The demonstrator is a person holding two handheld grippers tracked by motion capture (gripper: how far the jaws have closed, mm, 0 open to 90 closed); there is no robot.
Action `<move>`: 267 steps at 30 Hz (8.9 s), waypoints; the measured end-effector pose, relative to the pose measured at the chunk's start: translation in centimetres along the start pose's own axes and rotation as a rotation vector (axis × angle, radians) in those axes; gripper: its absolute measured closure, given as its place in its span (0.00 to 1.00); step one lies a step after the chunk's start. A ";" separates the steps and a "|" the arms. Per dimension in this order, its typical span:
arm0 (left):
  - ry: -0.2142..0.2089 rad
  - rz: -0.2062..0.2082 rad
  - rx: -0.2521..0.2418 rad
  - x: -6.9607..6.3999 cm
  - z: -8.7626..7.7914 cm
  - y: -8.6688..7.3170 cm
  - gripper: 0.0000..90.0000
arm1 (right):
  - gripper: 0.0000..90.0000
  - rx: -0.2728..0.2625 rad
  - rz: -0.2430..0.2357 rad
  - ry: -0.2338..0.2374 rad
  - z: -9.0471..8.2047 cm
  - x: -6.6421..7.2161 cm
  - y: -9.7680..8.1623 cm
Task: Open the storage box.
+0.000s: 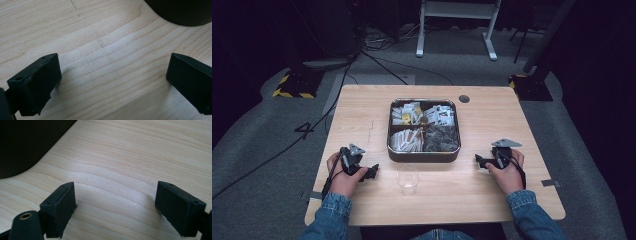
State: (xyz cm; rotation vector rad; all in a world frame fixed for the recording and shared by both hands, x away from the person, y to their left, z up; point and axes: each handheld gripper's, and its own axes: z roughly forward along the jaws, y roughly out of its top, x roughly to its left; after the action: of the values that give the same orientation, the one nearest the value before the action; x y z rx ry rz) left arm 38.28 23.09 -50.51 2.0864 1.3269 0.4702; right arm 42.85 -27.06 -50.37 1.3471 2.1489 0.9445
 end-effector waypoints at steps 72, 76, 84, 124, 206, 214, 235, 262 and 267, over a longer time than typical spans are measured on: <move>-0.024 0.022 0.000 0.4 -0.2 -0.2 0.01 | 0.41 -0.175 -0.026 0.183 -3.5 4.5 9.8; -0.022 0.017 0.002 0.3 -0.2 -0.2 0.00 | 0.36 -0.186 -0.029 0.184 -2.9 5.7 11.4; -0.011 0.018 0.003 0.4 -0.2 -0.2 0.00 | 0.33 -0.153 -0.055 0.204 -1.3 7.2 13.1; 0.001 0.005 0.000 0.4 -0.2 -0.2 0.00 | 0.44 0.033 -0.121 0.210 8.0 13.8 16.7; 0.001 0.010 0.002 0.3 -0.2 -0.2 0.00 | 0.65 -0.249 -0.160 0.217 -0.3 11.5 17.1; 0.001 0.010 0.002 0.3 -0.2 -0.2 0.00 | 0.65 -0.278 -0.148 0.192 -2.3 8.9 16.1; 0.003 0.004 0.000 0.3 -0.2 -0.2 0.00 | 0.65 -0.265 -0.072 0.093 -5.7 0.1 13.4; -0.006 0.011 0.001 0.4 -0.1 -0.1 0.00 | 0.65 -0.214 0.004 0.015 -6.6 -5.3 10.9; -0.006 0.015 0.000 0.5 -0.1 -0.1 0.00 | 0.65 -0.200 0.018 0.007 -6.2 -6.1 10.4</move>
State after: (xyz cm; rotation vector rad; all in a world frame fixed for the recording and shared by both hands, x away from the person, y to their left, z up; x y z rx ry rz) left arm 38.37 23.61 -50.48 2.0972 1.3088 0.4696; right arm 47.64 -31.52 -38.49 1.2688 1.9901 1.1394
